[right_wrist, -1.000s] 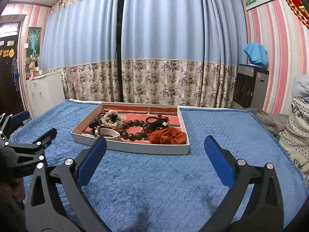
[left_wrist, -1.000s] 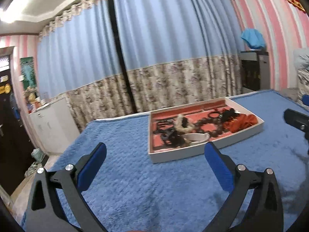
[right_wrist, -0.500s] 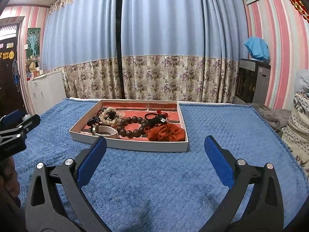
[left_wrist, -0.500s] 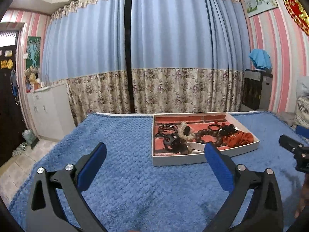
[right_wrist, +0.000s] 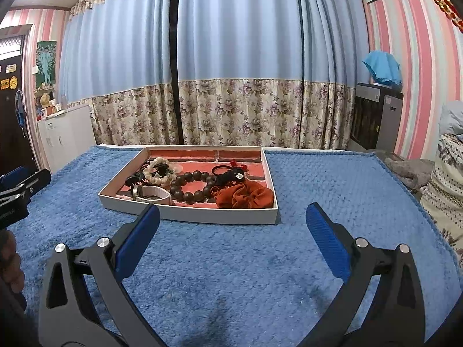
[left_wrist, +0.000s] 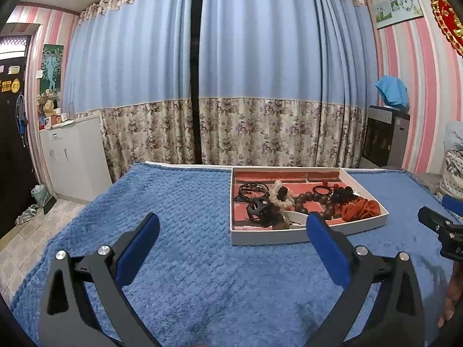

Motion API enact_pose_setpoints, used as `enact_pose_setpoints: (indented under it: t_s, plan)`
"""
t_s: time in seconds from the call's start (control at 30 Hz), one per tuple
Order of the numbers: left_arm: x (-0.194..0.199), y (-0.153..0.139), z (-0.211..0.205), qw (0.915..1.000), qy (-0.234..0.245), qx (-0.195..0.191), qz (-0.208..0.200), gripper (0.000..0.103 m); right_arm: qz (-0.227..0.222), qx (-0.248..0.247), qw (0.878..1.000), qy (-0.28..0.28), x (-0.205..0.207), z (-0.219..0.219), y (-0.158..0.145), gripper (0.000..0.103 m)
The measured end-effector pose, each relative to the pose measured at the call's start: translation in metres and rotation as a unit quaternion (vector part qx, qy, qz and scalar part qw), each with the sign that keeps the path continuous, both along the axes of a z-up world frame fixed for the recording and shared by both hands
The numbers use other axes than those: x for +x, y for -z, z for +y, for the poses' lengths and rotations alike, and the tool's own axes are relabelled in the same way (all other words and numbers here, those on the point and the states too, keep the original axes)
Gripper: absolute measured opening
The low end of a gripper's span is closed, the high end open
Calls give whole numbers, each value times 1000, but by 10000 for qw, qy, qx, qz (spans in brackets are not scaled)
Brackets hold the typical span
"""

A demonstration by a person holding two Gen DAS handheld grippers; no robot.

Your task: Organize jewelry

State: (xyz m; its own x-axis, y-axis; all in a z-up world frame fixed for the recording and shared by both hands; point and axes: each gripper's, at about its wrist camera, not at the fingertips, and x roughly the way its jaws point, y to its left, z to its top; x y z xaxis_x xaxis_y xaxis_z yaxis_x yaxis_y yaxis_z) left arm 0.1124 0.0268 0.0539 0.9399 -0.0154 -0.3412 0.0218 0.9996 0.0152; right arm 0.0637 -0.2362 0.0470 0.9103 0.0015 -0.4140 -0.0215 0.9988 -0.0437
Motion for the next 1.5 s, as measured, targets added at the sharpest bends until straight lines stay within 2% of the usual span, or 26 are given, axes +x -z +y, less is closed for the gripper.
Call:
enact_pose_setpoints:
  t_s: [1.5]
  plan:
    - [0, 2, 1, 10000, 67, 1, 22, 99, -59, -49, 10000, 53, 1, 0, 0, 98]
